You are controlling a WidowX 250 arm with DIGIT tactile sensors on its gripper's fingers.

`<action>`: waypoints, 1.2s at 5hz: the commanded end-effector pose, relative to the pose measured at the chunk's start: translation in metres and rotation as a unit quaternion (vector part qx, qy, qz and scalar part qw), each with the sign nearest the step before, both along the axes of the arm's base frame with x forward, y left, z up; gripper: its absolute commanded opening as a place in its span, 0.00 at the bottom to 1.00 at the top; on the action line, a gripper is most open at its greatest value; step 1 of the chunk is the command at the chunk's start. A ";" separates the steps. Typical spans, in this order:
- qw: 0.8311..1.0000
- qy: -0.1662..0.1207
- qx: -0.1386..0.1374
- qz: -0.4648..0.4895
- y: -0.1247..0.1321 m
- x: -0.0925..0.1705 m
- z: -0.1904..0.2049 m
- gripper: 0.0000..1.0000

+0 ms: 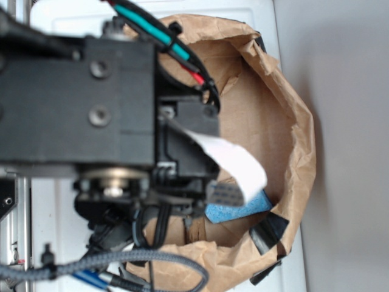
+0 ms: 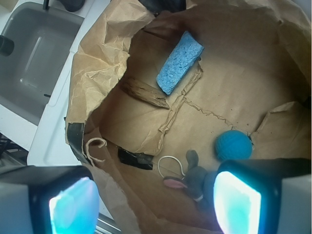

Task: Grab the wood chip.

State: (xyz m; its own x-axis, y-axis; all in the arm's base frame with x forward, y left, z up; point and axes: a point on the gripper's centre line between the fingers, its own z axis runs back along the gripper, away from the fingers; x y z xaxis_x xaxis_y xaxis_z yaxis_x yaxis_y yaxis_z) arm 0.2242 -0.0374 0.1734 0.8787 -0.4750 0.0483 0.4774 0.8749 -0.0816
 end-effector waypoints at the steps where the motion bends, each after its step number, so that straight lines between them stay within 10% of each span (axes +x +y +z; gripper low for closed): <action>1: 0.988 -0.054 -0.040 -0.137 0.026 0.027 -0.012 1.00; 3: 0.984 -0.071 -0.034 -0.159 0.040 0.062 -0.044 1.00; 6: 0.947 -0.080 0.070 -0.302 -0.029 0.056 -0.117 1.00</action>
State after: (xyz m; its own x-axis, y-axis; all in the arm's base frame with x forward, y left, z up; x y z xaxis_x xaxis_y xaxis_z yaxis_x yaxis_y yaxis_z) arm 0.2797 -0.0581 0.0494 0.4492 -0.8928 0.0342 0.8873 0.4503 0.0998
